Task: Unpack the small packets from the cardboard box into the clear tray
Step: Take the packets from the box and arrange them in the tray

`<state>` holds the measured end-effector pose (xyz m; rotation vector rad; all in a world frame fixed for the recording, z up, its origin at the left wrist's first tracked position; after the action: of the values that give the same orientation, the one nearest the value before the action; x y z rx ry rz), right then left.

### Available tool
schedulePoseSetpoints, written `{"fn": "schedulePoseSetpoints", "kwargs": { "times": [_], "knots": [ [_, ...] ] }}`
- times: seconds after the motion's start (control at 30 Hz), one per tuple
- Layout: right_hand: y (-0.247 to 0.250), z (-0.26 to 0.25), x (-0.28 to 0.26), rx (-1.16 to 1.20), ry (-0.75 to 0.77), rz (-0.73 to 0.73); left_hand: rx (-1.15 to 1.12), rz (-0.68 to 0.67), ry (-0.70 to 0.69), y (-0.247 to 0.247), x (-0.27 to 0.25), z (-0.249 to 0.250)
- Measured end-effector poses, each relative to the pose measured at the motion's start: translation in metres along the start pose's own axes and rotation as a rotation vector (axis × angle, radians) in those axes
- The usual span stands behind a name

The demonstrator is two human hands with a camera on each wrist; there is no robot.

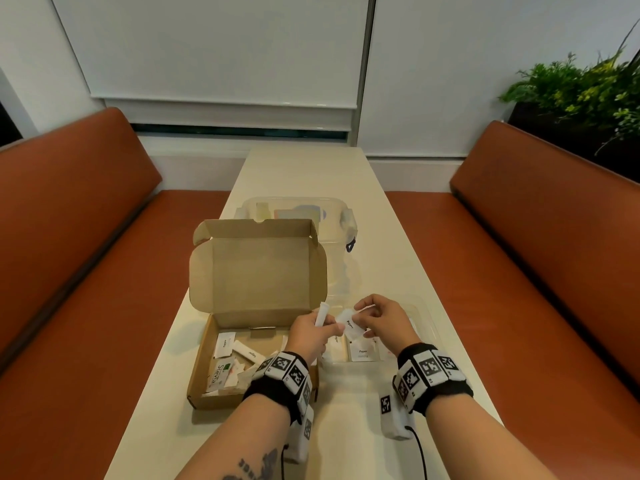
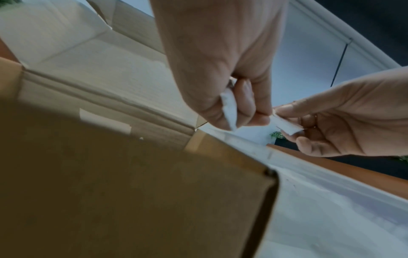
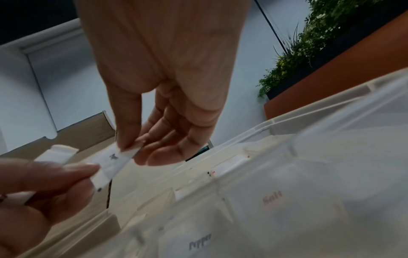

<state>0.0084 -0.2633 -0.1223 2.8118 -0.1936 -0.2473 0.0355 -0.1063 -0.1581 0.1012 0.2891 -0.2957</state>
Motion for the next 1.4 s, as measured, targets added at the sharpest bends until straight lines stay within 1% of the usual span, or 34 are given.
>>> {"fn": "schedulePoseSetpoints", "kwargs": {
  "times": [0.07,0.13,0.23,0.33,0.43,0.63,0.8,0.93,1.0,1.2,1.4],
  "knots": [
    [-0.002,0.0,0.001,-0.025,0.007,-0.033,-0.009,-0.002,0.009,0.0,0.001,-0.001],
    [0.002,-0.001,0.003,-0.075,0.024,-0.004,-0.02,-0.005,0.006,-0.001,0.001,-0.001],
    [0.011,0.001,0.007,-0.309,0.028,0.045,-0.05,0.023,-0.009,0.004,0.003,-0.001],
    [0.011,0.005,0.009,-0.557,-0.002,-0.023,-0.04,0.041,-0.008,0.009,0.005,-0.003],
    [0.003,0.007,0.008,-0.718,-0.024,-0.099,-0.012,0.049,-0.002,0.011,0.005,-0.006],
    [-0.015,0.015,0.009,-0.768,-0.013,-0.192,0.039,0.048,0.018,0.012,0.006,-0.009],
    [-0.02,0.025,0.006,-0.843,0.017,-0.196,0.042,0.031,0.018,0.012,0.007,-0.01],
    [-0.026,0.025,0.005,-0.928,0.093,-0.151,0.074,0.042,0.014,0.012,0.008,-0.01],
    [-0.031,0.025,0.006,-0.975,0.113,-0.167,0.085,0.039,0.009,0.012,0.009,-0.01],
    [-0.034,0.028,0.009,-1.033,0.077,-0.21,0.093,0.043,-0.012,0.013,0.008,-0.011],
    [-0.034,0.026,0.01,-1.058,0.051,-0.169,0.095,0.039,-0.014,0.013,0.008,-0.01]
  ]
}}
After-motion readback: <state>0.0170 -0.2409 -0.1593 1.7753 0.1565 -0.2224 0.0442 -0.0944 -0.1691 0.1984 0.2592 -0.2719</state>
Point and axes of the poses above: each hand's wrist, its own x-axis towards the middle knuckle, its own y-axis out of the back of the hand, z = x × y, the point moved 6 cm from there along x, towards the middle knuckle, and after that the axes turned 3 degrees about -z, right-handed, at the moved point
